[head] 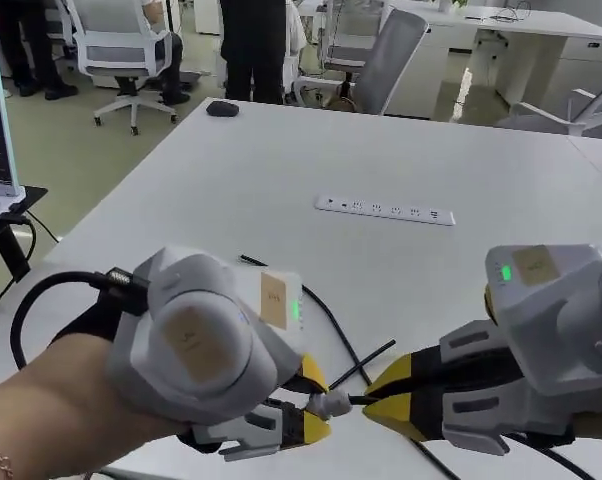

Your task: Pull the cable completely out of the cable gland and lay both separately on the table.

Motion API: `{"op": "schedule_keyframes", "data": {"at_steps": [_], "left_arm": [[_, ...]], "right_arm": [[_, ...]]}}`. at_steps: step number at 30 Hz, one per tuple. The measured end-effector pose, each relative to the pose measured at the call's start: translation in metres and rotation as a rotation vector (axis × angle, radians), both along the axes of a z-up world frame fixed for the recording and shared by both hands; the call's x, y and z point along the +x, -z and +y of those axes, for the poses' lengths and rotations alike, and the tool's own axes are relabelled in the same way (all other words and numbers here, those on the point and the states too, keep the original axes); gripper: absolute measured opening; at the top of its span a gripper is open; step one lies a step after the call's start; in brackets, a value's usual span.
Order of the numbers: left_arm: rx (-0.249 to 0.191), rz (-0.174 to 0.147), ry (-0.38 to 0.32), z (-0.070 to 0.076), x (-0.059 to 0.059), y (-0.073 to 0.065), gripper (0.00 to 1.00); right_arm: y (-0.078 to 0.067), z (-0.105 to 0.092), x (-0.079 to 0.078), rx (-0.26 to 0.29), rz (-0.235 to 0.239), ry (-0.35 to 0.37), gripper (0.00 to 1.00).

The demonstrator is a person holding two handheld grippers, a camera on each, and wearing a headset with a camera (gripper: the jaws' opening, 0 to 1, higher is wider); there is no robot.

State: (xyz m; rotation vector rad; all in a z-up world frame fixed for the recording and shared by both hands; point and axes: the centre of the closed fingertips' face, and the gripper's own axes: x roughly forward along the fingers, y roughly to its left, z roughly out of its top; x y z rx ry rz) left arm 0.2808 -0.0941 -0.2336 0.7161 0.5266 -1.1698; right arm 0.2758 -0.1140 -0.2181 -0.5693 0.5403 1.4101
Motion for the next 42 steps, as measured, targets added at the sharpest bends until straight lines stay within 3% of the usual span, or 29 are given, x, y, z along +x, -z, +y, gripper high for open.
{"op": "schedule_keyframes", "data": {"at_steps": [15,26,35,38,40,42], "left_arm": [[0.001,0.002,-0.035,0.014,0.005,0.000,0.17],[0.015,-0.003,-0.070,0.030,0.008,-0.001,0.17],[0.010,-0.010,-0.076,0.029,0.010,-0.004,0.17],[0.026,-0.023,-0.072,0.030,0.011,-0.004,0.17],[0.028,-0.023,-0.079,0.031,0.012,-0.004,0.17],[0.028,-0.025,-0.088,0.035,0.013,-0.004,0.17]], "right_arm": [[-0.009,-0.015,0.002,0.008,-0.008,0.035,0.03],[-0.014,-0.047,0.012,-0.065,-0.029,0.043,0.03],[-0.013,-0.057,0.002,-0.107,0.001,0.004,0.04],[-0.008,-0.060,-0.005,-0.142,0.014,-0.019,0.07],[-0.008,-0.063,-0.003,-0.142,0.010,-0.012,0.18],[-0.019,-0.063,-0.002,-0.061,0.047,0.022,0.24]]}}
